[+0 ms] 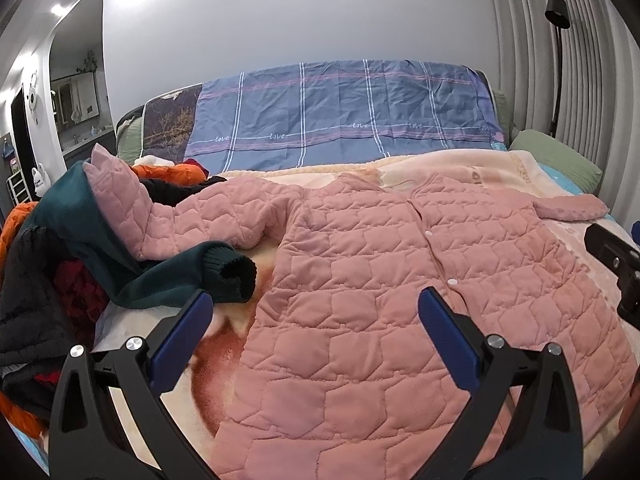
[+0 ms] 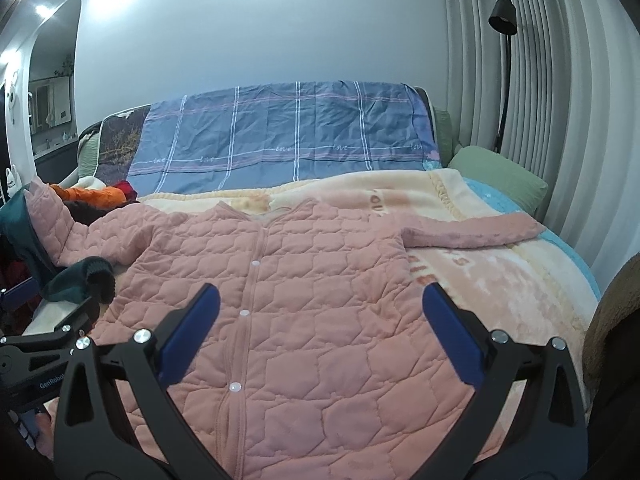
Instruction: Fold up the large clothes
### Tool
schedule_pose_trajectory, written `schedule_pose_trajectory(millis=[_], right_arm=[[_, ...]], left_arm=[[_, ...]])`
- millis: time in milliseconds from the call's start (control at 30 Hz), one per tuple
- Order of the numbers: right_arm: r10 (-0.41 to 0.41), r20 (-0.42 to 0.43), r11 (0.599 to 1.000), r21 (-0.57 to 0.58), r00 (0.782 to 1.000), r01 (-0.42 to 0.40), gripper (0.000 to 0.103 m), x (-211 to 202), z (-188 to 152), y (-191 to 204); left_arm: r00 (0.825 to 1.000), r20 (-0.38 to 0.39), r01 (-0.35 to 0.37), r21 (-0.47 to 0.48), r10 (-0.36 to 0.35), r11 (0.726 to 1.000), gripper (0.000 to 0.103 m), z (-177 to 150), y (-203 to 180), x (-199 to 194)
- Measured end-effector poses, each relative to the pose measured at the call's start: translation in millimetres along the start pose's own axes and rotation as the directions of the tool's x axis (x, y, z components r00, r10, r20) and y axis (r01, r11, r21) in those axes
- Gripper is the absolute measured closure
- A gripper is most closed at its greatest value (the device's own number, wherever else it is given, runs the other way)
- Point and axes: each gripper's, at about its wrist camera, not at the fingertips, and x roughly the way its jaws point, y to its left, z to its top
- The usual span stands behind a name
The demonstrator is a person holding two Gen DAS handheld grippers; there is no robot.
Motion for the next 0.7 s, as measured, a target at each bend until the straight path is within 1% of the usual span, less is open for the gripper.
schedule_pose_trajectory(millis=[267,433,533,600,633,700], right_arm=[[-0.009,-0.015,1.000,-0.009,1.000,0.009,0.003,6,-4,3],[-0.022,-0.009,1.000,-0.012,1.000,0.022,0.009,10,-4,1],[-0.017,-0.014,1.000,0.000,1.000,0.017,0.016,12,-4,0],[-0.014,-0.015,1.000,0.011,1.000,0.014,0.027,15,-5,-1],[-0.010,-0.019,1.000,0.018,1.000,0.011,0.030,16,-6,-2],[0.005,-0.038,0.999,0.037,0.999,-0.004,0.042,21,-8,-4]], left_arm=[[1.000,-0.018,0.005,-0.003,-0.005,1.000,0.001,-3,-1,8],[1.000,-0.026,0.004,-0.005,-0.004,1.000,0.001,-3,-1,12],[1.000,-0.024,-0.006,-0.009,0.006,1.000,0.001,-3,0,15],[1.000,-0.028,-0.013,-0.017,0.012,1.000,0.001,-4,3,18],[0.999,-0.033,-0.014,-0.024,0.013,1.000,0.001,-5,4,21],[0.999,-0.043,-0.015,-0.031,0.014,0.999,0.001,-5,7,24]])
